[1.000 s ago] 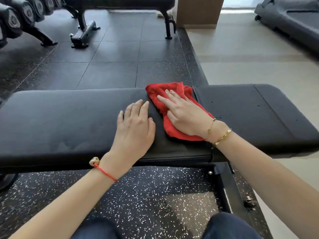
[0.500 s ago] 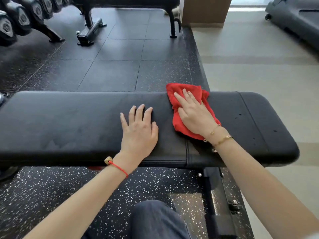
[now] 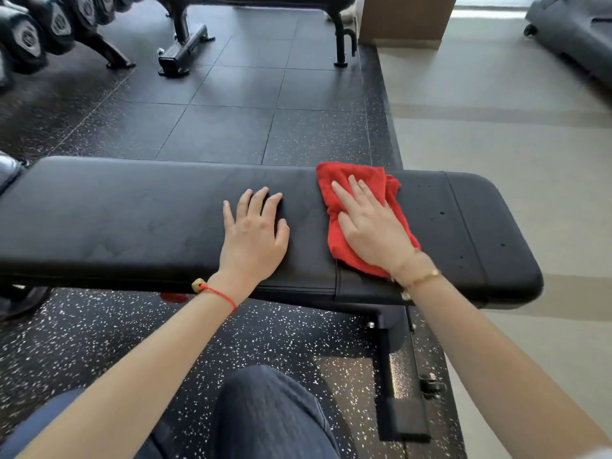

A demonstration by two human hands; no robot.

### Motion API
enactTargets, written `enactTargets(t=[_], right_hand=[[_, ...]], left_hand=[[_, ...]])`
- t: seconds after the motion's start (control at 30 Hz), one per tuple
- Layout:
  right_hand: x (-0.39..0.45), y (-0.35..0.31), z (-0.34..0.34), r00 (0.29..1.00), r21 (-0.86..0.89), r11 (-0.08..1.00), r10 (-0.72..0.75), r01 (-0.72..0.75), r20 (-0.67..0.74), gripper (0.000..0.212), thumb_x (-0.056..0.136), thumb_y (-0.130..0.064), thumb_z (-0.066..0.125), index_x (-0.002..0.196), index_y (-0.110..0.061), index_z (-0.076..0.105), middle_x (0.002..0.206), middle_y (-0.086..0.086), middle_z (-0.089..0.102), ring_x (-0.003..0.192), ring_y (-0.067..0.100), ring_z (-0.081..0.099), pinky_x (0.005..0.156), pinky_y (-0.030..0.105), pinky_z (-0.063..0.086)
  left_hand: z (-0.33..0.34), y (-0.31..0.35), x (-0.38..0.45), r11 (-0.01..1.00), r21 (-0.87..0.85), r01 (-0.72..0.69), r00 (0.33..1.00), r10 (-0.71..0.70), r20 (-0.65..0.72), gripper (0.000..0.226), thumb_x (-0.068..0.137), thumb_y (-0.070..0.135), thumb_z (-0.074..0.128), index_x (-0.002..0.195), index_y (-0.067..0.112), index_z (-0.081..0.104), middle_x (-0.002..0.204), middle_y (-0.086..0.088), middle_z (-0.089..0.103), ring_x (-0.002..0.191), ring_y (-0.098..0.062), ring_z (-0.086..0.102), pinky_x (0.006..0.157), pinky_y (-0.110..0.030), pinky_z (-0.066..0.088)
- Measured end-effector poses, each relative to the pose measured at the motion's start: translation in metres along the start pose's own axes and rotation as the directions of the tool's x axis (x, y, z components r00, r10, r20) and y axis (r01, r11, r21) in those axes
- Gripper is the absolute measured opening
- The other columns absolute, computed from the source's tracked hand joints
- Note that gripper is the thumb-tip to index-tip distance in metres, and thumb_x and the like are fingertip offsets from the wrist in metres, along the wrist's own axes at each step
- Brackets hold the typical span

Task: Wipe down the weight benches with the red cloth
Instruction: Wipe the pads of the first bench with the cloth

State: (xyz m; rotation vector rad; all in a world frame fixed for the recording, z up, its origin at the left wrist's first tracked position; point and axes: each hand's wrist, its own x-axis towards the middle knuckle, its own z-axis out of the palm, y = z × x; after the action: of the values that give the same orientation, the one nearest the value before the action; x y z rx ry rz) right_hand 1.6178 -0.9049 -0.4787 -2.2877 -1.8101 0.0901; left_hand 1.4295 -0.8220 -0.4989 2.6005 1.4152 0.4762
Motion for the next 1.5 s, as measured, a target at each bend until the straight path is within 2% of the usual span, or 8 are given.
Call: enactTargets(t=[0.13, 0.3, 0.53, 0.77, 1.03, 1.17, 1.3, 1.5], right_hand=[[0.031, 0.0, 0.001, 0.997, -0.043, 0.997, 0.068, -0.067, 0.031, 0.058, 0.101, -0.024, 0.03, 0.155, -0.018, 0.012, 0.162, 0.015, 0.005, 0.151, 0.026, 0.005, 0.12, 0.045, 0.007], [0.008, -0.011, 0.005, 0.998, -0.044, 0.997, 0.064, -0.064, -0.018, 0.059, 0.099, -0.028, 0.033, 0.155, -0.02, 0.015, 0.162, 0.015, 0.009, 0.15, 0.026, 0.008, 0.119, 0.043, 0.009], [-0.049, -0.004, 0.003, 0.999, 0.019, 0.999, -0.035, 0.035, -0.025, 0.058, 0.099, -0.028, 0.036, 0.154, -0.027, 0.02, 0.162, 0.006, 0.013, 0.151, 0.02, 0.009, 0.121, 0.042, 0.013], [0.019, 0.01, -0.005, 0.985, 0.009, 0.985, 0.173, -0.173, 0.007, 0.057, 0.1, -0.025, 0.032, 0.155, -0.024, 0.017, 0.163, 0.009, 0.008, 0.151, 0.023, 0.007, 0.12, 0.043, 0.006], [-0.042, -0.002, -0.002, 0.999, -0.001, 1.0, -0.016, 0.016, -0.036, 0.057, 0.098, -0.026, 0.037, 0.153, -0.028, 0.022, 0.162, 0.004, 0.015, 0.15, 0.019, 0.012, 0.121, 0.04, 0.01], [-0.046, 0.035, -0.009, 0.992, 0.006, 0.993, 0.119, -0.119, -0.052, 0.056, 0.1, -0.023, 0.036, 0.153, -0.027, 0.021, 0.162, 0.005, 0.013, 0.15, 0.021, 0.011, 0.12, 0.037, 0.008], [-0.007, 0.048, -0.017, 0.96, 0.023, 0.96, 0.28, -0.28, -0.016, 0.056, 0.1, -0.024, 0.032, 0.154, -0.025, 0.019, 0.163, 0.007, 0.009, 0.151, 0.022, 0.008, 0.12, 0.043, 0.009], [-0.026, 0.011, -0.006, 0.994, -0.003, 0.995, 0.101, -0.102, -0.027, 0.057, 0.099, -0.025, 0.034, 0.154, -0.024, 0.02, 0.163, 0.007, 0.012, 0.15, 0.021, 0.011, 0.12, 0.042, 0.012]], left_hand=[[0.0, -0.002, 0.0, 1.0, -0.02, -0.001, 1.0, 0.001, -0.015, 0.05, 0.097, 0.033, 0.043, 0.146, 0.021, 0.04, 0.156, -0.004, 0.035, 0.148, -0.026, 0.023, 0.121, -0.058, 0.011], [0.0, -0.004, 0.0, 0.999, -0.031, -0.007, 1.0, 0.006, -0.026, 0.05, 0.097, 0.034, 0.043, 0.145, 0.022, 0.041, 0.156, -0.002, 0.036, 0.147, -0.024, 0.024, 0.121, -0.056, 0.012], [0.003, -0.007, 0.0, 0.999, -0.032, -0.028, 0.999, 0.028, -0.024, 0.05, 0.098, 0.034, 0.042, 0.146, 0.022, 0.04, 0.157, -0.004, 0.034, 0.148, -0.026, 0.022, 0.121, -0.057, 0.01], [0.002, -0.001, 0.0, 1.0, -0.004, -0.014, 1.0, 0.014, 0.0, 0.051, 0.099, 0.032, 0.039, 0.148, 0.019, 0.037, 0.159, -0.006, 0.031, 0.149, -0.028, 0.019, 0.121, -0.059, 0.009], [-0.001, 0.0, -0.001, 1.0, -0.022, -0.006, 1.0, 0.006, -0.004, 0.051, 0.099, 0.032, 0.042, 0.148, 0.019, 0.039, 0.158, -0.006, 0.033, 0.149, -0.027, 0.02, 0.121, -0.058, 0.01], [-0.003, 0.0, -0.003, 0.999, -0.042, -0.016, 1.0, 0.015, -0.023, 0.049, 0.099, 0.031, 0.044, 0.145, 0.017, 0.043, 0.155, -0.007, 0.038, 0.147, -0.027, 0.025, 0.121, -0.056, 0.013], [-0.006, 0.004, -0.002, 0.997, -0.073, -0.029, 0.998, 0.024, -0.061, 0.044, 0.097, 0.026, 0.049, 0.139, 0.012, 0.052, 0.148, -0.007, 0.047, 0.141, -0.025, 0.035, 0.12, -0.051, 0.019], [-0.002, 0.029, -0.005, 0.984, -0.178, -0.032, 0.995, 0.015, -0.097, 0.034, 0.098, 0.027, 0.048, 0.126, 0.016, 0.063, 0.137, -0.002, 0.057, 0.134, -0.022, 0.043, 0.118, -0.05, 0.023]])
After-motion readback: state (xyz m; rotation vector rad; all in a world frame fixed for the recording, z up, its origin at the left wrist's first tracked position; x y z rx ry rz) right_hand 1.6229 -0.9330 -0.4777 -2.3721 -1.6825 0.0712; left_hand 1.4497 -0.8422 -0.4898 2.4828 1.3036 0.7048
